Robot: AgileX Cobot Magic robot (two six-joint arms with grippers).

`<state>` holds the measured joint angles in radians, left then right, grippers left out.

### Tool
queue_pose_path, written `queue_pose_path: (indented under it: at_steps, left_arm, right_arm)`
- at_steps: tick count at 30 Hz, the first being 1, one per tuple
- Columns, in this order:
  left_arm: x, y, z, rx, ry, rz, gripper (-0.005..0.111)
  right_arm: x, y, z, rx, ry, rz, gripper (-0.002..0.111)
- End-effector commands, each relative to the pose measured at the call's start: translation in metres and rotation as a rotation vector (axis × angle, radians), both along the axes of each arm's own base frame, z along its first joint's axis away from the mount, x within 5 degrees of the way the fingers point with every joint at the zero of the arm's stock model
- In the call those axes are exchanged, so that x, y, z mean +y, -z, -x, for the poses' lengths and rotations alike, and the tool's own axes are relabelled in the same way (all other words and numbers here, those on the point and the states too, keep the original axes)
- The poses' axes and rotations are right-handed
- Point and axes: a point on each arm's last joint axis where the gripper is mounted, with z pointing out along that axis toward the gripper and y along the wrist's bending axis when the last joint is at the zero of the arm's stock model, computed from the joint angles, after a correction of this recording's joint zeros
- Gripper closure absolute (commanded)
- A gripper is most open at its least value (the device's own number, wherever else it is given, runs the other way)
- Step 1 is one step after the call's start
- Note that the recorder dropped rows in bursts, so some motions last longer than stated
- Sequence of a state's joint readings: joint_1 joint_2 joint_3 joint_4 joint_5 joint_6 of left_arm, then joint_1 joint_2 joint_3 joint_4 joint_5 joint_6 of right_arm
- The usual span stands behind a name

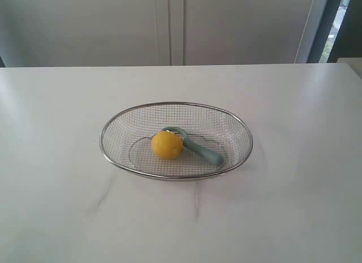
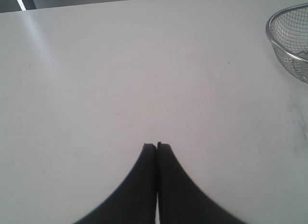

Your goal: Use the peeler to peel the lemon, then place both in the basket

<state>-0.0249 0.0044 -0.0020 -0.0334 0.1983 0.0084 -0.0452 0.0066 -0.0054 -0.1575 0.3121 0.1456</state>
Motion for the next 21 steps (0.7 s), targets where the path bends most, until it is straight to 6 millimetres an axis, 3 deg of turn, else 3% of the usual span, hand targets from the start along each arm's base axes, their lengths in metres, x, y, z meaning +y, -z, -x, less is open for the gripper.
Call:
queue_pose_path:
  at_steps: [1,21]
  left_arm:
    - [-0.0005,0.0002,0.0001,-0.005,0.007,0.005,0.107]
    - [-0.0005,0.0002,0.0001,-0.005,0.007,0.005,0.107]
  right_arm:
    - [0.0038,0.0015,0.0000,0.003,-0.069,0.052,0.108]
    - [0.0049,0.0016,0.0000,0.001,-0.075,0.004,0.108]
